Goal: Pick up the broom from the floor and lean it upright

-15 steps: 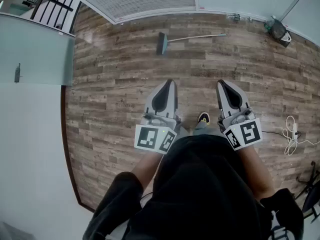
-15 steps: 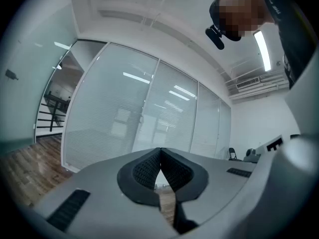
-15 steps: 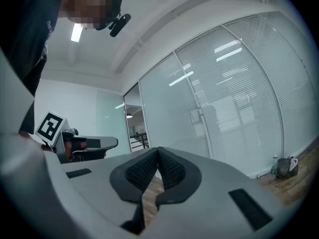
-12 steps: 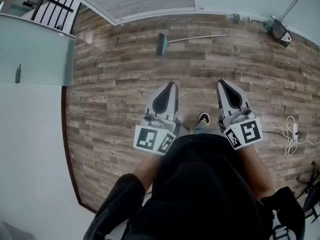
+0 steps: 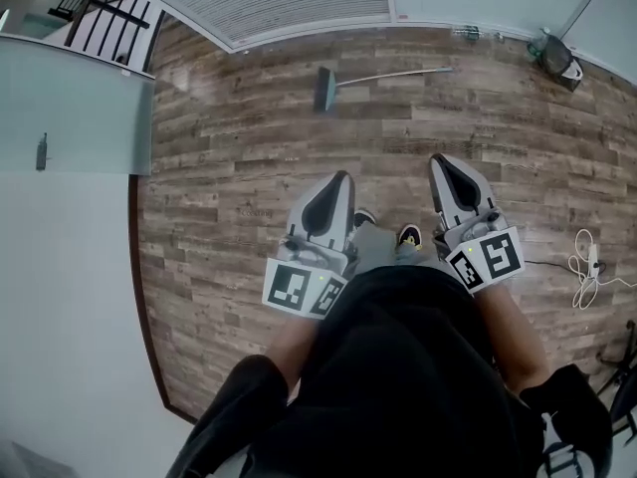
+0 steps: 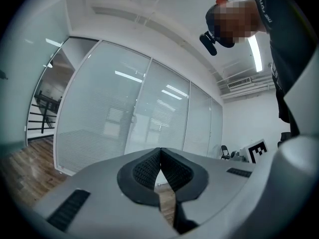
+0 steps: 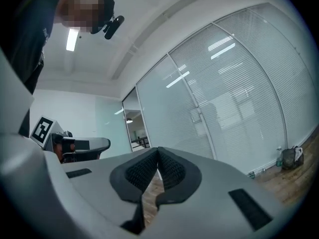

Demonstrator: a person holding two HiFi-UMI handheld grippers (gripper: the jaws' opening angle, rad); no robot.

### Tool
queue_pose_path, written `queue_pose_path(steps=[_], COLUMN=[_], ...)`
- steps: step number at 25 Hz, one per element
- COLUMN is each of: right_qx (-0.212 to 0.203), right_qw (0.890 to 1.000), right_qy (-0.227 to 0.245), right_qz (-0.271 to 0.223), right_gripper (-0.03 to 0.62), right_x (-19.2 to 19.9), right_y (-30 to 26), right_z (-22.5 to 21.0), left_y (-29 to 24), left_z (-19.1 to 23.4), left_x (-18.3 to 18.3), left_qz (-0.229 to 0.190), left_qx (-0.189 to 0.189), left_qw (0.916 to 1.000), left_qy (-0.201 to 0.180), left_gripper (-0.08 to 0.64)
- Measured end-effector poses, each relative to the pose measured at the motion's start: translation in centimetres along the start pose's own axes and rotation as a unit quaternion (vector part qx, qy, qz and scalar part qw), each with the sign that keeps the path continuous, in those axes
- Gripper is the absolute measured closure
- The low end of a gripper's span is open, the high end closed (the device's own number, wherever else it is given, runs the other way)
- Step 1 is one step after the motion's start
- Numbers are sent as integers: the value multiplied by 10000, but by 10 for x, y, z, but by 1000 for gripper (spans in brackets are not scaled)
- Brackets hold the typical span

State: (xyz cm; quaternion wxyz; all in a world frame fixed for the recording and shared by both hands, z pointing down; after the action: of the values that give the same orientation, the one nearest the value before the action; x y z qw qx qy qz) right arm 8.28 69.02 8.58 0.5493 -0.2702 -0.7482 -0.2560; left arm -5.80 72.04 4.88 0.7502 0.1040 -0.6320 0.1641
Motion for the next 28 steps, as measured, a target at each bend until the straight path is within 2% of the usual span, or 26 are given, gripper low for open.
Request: queue_pose_path(steps=[9, 15, 21, 28], right_qx=[424, 663, 717, 489], right_qw=[9991, 9974, 9968, 9974], right_qy=[-58, -209, -153, 207], right_qz=[66, 193, 321, 483], right_gripper=[575, 575, 575, 575], right_x=[7, 17, 15, -1], right_y=[10, 3, -46, -127], right_z=[-19, -41, -74, -109], left_y=[-8, -39, -89, -154], left_z=[2, 7, 43, 88], left_x=[14, 17, 16, -3], left_qz=[252, 344, 428, 249], left_qx=[205, 370, 370, 452], left_qw=[9994, 9986, 9982, 9982], left_qy=[97, 138, 183, 290], left_gripper=[537, 537, 537, 537])
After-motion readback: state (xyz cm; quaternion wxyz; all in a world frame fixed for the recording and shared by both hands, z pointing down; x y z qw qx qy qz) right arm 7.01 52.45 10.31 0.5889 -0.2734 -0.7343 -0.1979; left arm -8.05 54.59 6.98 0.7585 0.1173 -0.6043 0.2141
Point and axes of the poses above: the fingertips, and each gripper's own axes: y backward along the fingers, z to its left, x out of its underside, the point moved 1 cm from there along y, backward along the fingers, and after that the axes turned 6 degrees about -x, right-handed, at the moved point
